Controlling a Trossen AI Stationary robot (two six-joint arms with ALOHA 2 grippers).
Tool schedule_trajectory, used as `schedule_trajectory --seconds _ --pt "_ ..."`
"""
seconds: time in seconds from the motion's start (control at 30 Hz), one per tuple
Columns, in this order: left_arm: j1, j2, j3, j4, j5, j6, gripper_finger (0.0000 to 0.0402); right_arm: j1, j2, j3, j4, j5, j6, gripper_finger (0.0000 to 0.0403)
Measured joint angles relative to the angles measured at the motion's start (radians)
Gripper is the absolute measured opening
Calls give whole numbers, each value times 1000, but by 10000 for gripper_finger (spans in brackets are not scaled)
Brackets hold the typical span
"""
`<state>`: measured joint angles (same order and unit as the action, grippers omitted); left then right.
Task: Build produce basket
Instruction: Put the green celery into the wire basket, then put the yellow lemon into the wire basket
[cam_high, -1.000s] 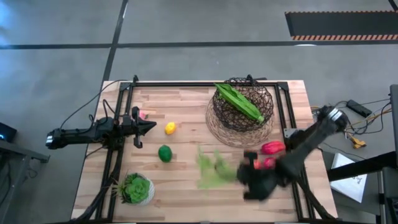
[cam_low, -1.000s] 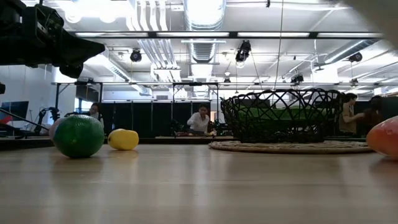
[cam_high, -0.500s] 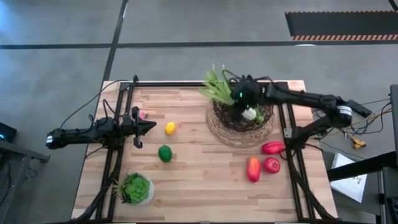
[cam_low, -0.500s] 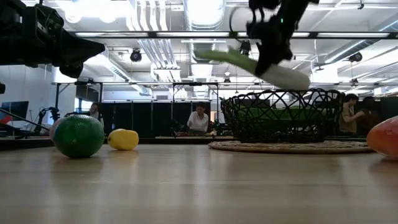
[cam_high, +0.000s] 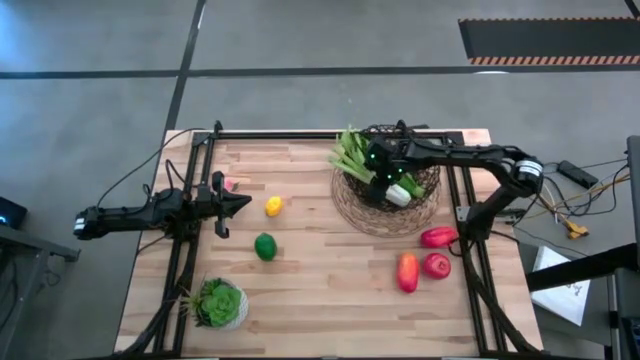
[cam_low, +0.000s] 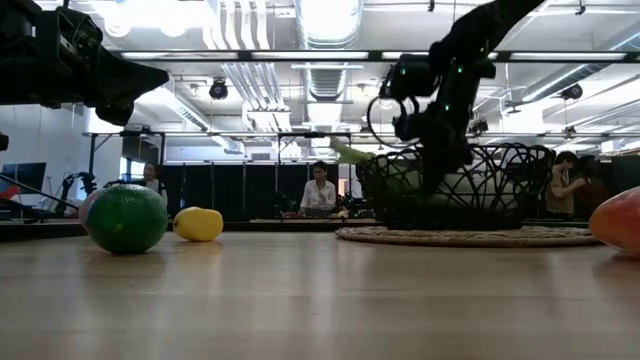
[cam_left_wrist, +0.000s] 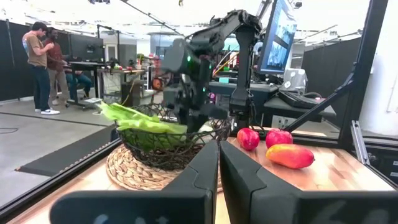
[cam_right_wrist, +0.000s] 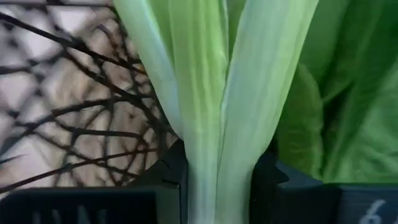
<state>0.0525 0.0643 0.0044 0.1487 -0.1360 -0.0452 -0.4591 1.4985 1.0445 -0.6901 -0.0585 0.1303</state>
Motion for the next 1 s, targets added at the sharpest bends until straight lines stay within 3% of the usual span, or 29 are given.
schedule_trajectory --seconds 0.2,0.47,0.6,0.87,1.0 --pt "0 0 0 0 0 0 0 0 51 -3 9 -2 -24 124" --pt "0 0 0 0 0 0 0 0 0 53 -25 14 -66 242" --pt "0 0 0 0 0 0 0 0 -71 95 -77 45 -66 279" --pt "0 1 0 0 0 0 0 32 -266 88 -71 131 -15 280" --pt "0 -1 0 0 0 0 0 138 -367 15 86 138 -24 269"
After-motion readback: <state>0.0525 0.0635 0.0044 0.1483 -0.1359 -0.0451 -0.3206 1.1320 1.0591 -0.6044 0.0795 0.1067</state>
